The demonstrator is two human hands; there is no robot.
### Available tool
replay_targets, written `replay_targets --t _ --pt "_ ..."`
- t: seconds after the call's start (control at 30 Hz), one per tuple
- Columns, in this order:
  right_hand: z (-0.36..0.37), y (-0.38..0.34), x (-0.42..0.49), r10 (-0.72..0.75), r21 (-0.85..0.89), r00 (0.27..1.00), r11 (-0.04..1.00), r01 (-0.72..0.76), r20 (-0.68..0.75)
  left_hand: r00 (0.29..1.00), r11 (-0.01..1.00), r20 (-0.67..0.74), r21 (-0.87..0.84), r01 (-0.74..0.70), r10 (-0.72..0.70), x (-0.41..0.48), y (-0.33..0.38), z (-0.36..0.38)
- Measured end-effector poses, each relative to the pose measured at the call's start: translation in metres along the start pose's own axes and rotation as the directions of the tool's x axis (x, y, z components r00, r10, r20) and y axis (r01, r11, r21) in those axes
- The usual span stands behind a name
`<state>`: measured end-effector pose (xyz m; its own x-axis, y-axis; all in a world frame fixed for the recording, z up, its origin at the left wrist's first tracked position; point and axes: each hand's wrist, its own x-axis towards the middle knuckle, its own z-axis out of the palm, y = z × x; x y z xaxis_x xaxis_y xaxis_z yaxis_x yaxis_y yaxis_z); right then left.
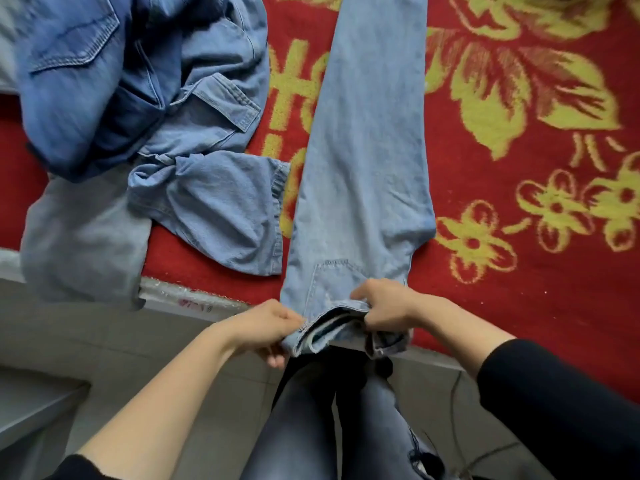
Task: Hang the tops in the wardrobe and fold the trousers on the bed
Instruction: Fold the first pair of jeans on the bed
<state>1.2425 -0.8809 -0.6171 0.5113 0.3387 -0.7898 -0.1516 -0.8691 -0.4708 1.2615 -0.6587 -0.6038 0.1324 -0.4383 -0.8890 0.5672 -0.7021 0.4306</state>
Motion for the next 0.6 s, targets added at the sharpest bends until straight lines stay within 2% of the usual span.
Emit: replay_targets --t 0.07,0.13,0.23,0.27,0.33,0.4,0.43,0.47,0.53,0.6 --pt "-0.009 0.004 -0.007 0.07 0.146 0.971 0.984 -0.105 0.229 0.984 0.995 0.156 0.056 0.081 -0.089 -0.011 0.013 -0.001" --pt "-0.017 0.013 -0.012 0.095 0.292 0.929 0.934 -0.209 0.358 0.974 0.994 0.198 0.011 0.107 -0.107 -0.012 0.025 -0.007" --pt "-0.041 0.042 -0.016 0.117 0.525 0.949 0.809 -0.263 0.294 0.983 0.949 0.184 -0.306 0.078 -0.022 0.001 0.044 -0.026" --pt "-0.053 0.053 -0.017 0.114 0.631 0.962 0.735 -0.249 0.246 0.991 0.92 0.133 -0.392 0.025 0.03 0.01 0.054 -0.032" --pt "-0.072 0.067 -0.019 0.157 0.857 0.978 0.476 -0.197 0.137 0.994 0.897 -0.044 -0.428 -0.108 0.099 0.024 0.069 -0.036" --pt "-0.08 0.088 -0.012 0.247 0.975 0.969 0.208 -0.073 0.019 0.966 0.939 -0.243 -0.304 -0.164 0.09 0.05 0.078 -0.031" --pt "-0.079 0.097 -0.008 0.298 0.994 0.955 0.108 -0.03 -0.004 0.931 0.963 -0.358 -0.22 -0.159 0.072 0.065 0.079 -0.029" --pt "-0.075 0.104 -0.005 0.338 0.996 0.941 0.084 -0.013 -0.017 0.88 0.984 -0.467 -0.104 -0.146 0.082 0.076 0.08 -0.027" --pt "-0.06 0.112 -0.001 0.396 0.982 0.918 0.179 -0.06 -0.016 0.803 0.993 -0.584 0.07 -0.093 0.116 0.093 0.076 -0.028" --pt "-0.049 0.113 0.0 0.434 0.952 0.9 0.287 -0.103 -0.034 0.803 0.996 -0.59 0.058 -0.063 0.085 0.101 0.074 -0.032"
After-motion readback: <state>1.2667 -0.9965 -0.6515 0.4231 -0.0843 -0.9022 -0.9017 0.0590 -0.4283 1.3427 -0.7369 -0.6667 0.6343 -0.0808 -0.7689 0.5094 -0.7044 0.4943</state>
